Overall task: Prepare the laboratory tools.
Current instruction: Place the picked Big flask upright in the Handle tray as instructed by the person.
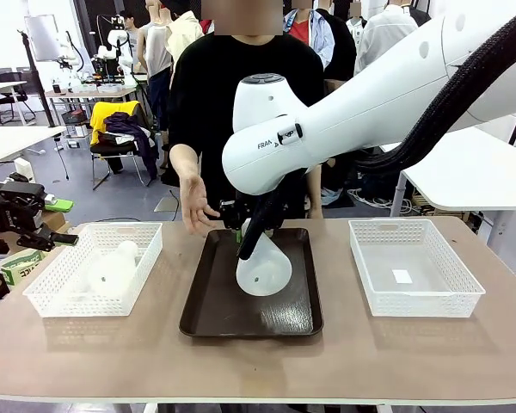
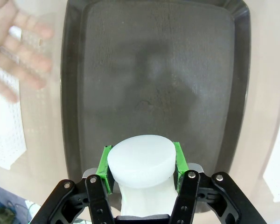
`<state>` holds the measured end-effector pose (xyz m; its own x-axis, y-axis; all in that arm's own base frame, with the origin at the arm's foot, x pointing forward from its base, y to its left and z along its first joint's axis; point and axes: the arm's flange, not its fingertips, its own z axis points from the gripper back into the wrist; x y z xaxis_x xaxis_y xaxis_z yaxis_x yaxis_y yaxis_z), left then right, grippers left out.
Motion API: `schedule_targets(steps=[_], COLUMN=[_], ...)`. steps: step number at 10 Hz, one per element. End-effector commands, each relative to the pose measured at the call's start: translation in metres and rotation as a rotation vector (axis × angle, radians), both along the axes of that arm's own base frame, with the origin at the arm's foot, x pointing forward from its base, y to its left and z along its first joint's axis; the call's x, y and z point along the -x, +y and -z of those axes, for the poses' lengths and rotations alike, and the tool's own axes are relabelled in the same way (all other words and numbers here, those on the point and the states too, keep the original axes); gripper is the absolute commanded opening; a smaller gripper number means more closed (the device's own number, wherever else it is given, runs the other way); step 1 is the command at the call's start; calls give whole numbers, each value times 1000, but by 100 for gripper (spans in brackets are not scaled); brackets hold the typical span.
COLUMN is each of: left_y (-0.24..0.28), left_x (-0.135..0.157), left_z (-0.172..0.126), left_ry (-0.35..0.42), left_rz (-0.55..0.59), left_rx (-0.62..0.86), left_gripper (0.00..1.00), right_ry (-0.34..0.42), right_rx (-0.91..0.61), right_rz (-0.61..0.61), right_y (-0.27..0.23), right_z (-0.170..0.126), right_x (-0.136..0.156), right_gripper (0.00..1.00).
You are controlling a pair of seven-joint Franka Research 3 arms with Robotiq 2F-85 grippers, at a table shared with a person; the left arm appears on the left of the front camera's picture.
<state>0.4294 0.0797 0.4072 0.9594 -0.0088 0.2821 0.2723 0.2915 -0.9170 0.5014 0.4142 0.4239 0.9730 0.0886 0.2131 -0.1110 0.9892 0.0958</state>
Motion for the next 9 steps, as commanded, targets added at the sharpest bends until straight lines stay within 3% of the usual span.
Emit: schedule_targets(steps=[1,9], left_y=[2,2], left_x=[2,2], left_z=[-1,-1], left_ry=[-2,-2], left_rz=[7,7], left_rx=[-8,-8], left_gripper=[100,100], right_ry=[-1,-1], right_rx=[-4,-4], right_rz=[-3,-3], right_y=[0,0], right_z=[-1,-1], right_x=[0,0], right_gripper=[0,0])
